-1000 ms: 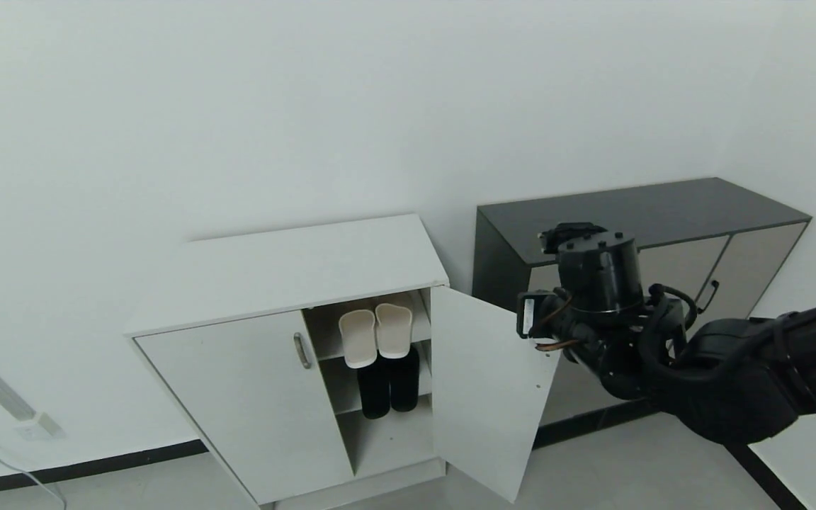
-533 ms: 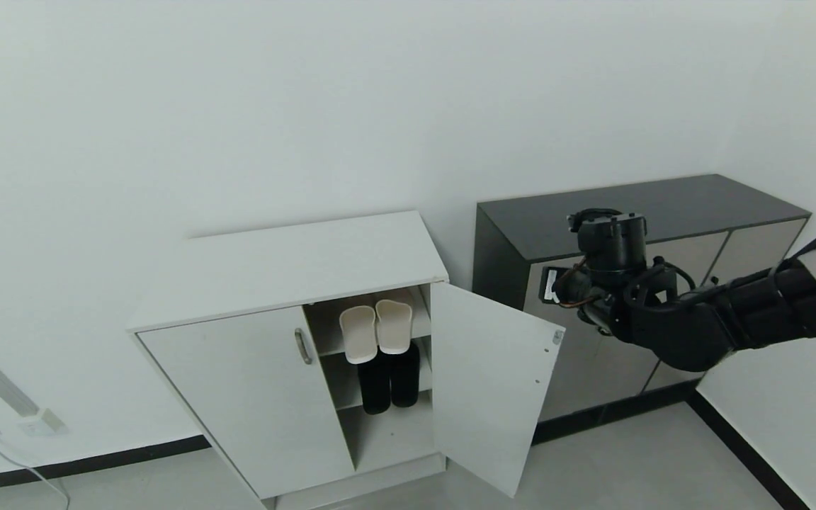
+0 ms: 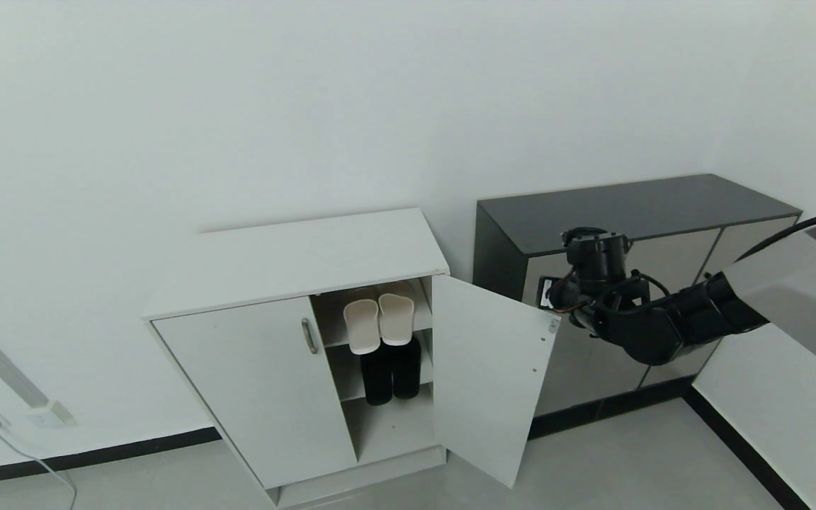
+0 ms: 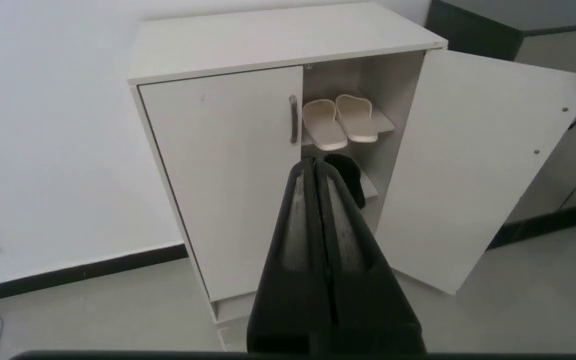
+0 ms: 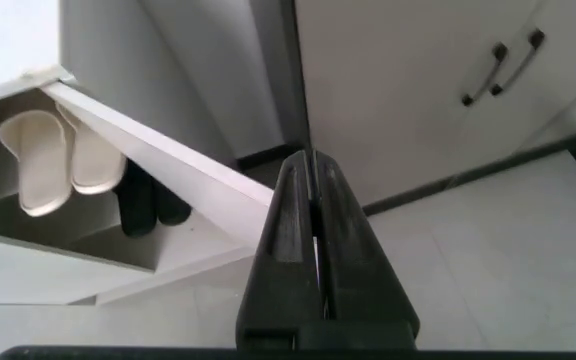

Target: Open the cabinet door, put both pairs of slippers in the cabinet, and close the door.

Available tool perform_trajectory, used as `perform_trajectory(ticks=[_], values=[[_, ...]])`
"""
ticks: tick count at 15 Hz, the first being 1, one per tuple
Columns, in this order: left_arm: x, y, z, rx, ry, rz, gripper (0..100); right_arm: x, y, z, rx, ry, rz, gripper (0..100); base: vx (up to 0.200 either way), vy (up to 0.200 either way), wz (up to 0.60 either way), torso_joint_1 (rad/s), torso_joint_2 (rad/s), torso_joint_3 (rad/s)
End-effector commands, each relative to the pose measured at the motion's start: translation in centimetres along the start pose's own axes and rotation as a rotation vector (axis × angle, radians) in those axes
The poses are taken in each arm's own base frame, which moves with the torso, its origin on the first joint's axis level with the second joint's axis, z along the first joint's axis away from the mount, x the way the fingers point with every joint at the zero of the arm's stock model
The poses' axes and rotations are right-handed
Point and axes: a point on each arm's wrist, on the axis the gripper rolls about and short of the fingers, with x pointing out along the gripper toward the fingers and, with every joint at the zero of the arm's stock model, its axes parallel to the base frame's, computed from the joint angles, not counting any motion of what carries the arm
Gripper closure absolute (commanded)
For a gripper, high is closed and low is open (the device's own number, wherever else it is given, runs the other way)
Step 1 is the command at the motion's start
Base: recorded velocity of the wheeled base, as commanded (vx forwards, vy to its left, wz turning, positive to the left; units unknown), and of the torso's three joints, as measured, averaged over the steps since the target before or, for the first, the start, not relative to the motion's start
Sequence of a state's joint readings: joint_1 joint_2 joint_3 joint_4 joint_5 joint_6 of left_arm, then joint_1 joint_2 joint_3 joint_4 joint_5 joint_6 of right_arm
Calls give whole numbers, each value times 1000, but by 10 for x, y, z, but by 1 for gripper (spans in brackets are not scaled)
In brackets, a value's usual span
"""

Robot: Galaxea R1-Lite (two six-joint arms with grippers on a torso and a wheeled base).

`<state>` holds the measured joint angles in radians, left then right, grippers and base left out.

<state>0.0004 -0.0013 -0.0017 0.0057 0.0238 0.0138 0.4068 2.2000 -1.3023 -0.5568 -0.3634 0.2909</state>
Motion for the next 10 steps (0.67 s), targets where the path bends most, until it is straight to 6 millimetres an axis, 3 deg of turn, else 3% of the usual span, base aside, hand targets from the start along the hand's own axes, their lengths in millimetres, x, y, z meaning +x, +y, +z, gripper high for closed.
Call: perform_trajectory(ticks=[1, 4, 10], values=[[0, 0, 0, 0, 2, 2, 100, 21, -6, -17, -8, 33, -17, 100, 0, 0, 0, 0, 0, 0], [0, 0, 0, 0, 2, 2, 100, 34, -9, -28, -12, 51, -30, 100, 0, 0, 0, 0, 0, 0], [0, 0, 0, -2, 0, 2, 100, 39, -9, -36, -19, 67, -34, 100, 0, 0, 0, 0, 0, 0]])
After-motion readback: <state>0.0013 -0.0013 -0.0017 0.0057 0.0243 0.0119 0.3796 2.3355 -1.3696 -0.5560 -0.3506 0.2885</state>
